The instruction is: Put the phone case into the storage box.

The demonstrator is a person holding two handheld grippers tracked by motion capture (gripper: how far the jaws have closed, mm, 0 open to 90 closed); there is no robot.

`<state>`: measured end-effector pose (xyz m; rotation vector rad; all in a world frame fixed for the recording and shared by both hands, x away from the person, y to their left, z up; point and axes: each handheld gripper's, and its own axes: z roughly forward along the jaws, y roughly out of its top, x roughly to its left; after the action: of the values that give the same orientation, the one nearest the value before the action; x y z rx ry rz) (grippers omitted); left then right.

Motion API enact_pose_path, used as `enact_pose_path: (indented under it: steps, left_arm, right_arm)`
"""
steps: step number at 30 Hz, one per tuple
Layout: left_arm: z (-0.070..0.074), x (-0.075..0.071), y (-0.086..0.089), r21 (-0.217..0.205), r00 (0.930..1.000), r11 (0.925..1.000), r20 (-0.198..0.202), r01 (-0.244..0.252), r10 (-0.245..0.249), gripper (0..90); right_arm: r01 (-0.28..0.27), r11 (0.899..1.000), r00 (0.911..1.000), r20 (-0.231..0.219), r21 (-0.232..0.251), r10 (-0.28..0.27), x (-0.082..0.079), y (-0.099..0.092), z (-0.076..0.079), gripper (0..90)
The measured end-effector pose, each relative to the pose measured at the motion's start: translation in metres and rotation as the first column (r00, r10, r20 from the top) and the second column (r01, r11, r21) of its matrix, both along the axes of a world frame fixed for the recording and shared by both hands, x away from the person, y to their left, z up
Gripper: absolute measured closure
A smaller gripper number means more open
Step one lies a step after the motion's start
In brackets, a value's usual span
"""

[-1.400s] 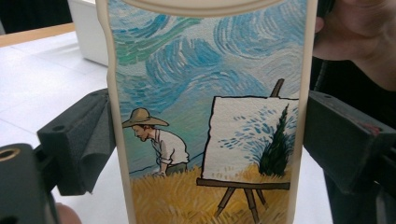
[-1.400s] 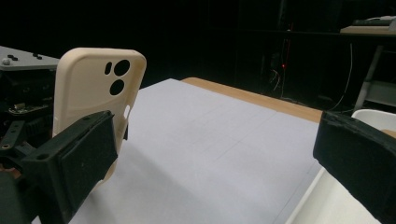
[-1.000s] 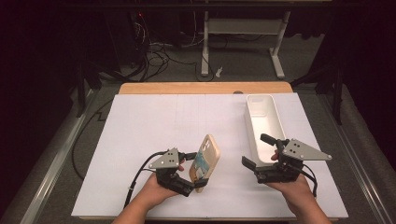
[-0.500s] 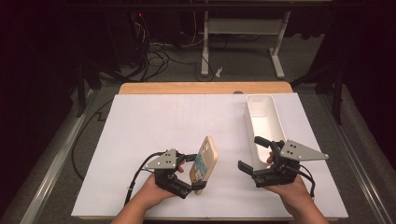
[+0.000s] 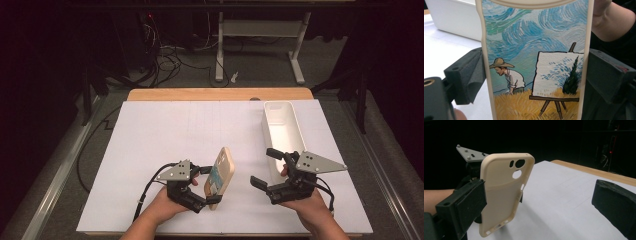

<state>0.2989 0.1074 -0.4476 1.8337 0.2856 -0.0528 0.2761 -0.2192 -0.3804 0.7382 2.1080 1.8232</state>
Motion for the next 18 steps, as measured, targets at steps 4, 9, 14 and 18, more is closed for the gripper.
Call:
enact_pose_path:
  steps: [4, 9, 14, 18]
  left_arm:
    - [-0.001, 0.000, -0.001, 0.004, 1.0000, 1.0000, 0.001, 0.008, -0.008, 10.3]
    - [-0.001, -0.001, -0.002, 0.009, 0.9997, 0.9997, 0.005, 0.023, -0.023, 10.3]
    - [-0.001, -0.002, -0.002, 0.003, 0.9996, 0.9996, 0.005, 0.028, -0.028, 10.3]
    - [0.000, -0.002, -0.003, 0.002, 0.9994, 0.9994, 0.007, 0.035, -0.035, 10.3]
  right_arm:
    - [-0.018, 1.000, 0.9998, -0.010, -0.002, 0.018, 0.001, 0.002, -0.001, 0.1]
    - [-0.038, 0.999, 0.9992, -0.014, -0.008, 0.038, 0.000, 0.006, -0.002, 0.1]
    - [-0.055, 0.998, 0.9983, -0.020, -0.003, 0.055, 0.001, 0.009, -0.003, 0.1]
    - [-0.074, 0.997, 0.9970, -0.022, -0.002, 0.074, 0.000, 0.011, -0.002, 0.1]
